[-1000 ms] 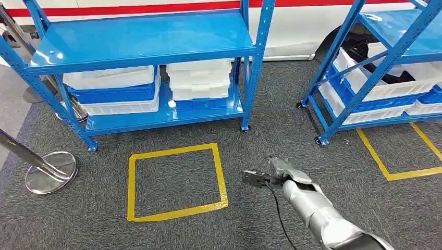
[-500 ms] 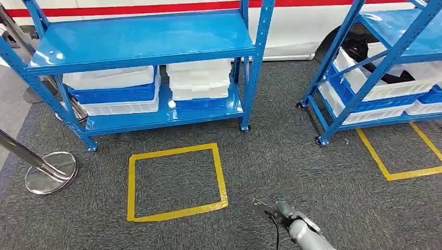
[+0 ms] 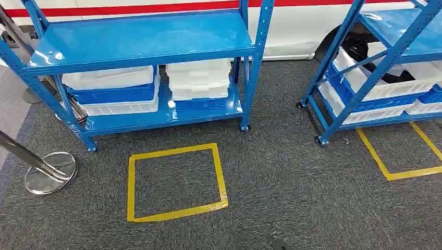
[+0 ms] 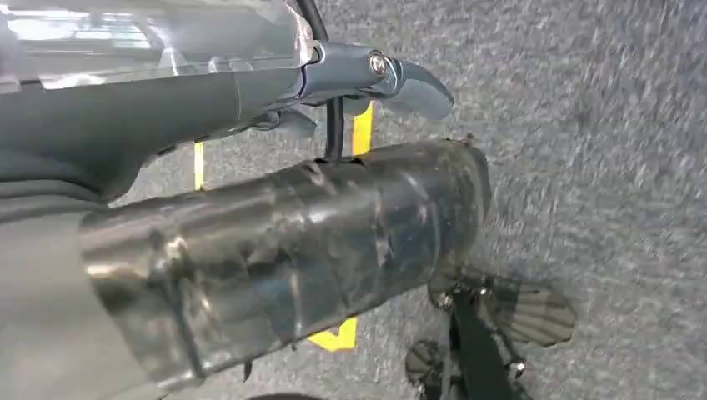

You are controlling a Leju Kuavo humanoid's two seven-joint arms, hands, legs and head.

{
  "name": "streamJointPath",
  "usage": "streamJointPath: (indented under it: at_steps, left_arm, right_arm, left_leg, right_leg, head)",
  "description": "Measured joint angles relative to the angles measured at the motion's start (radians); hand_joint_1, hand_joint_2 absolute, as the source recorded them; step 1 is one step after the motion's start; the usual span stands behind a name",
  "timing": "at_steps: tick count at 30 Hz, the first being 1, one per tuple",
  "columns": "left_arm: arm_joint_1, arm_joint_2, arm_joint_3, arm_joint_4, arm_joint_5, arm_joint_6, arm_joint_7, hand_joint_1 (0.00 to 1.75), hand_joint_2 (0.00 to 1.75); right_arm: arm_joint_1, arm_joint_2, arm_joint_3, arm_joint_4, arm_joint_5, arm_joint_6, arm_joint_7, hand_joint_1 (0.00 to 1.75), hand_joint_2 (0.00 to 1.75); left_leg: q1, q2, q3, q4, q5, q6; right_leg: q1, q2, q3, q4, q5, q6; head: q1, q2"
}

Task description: Take the parts from the cabinet and place them on the table.

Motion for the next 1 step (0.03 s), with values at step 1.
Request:
streamJointPath:
  at_steps: [1]
  left_arm:
    - [0.003, 0.001, -0.017, -0.003, 0.017, -0.001, 0.003, 0.00, 0.00]
  right_arm:
    - [0.015, 0.004, -0.011, 0.002, -0.020, -0.003, -0.003, 0.00, 0.00]
  left_leg:
    - [0.000, 0.000, 0.000, 0.000, 0.000, 0.000]
  right_leg:
    - [0.000, 0.000, 0.000, 0.000, 0.000, 0.000]
  head:
    - [0.000, 0.000]
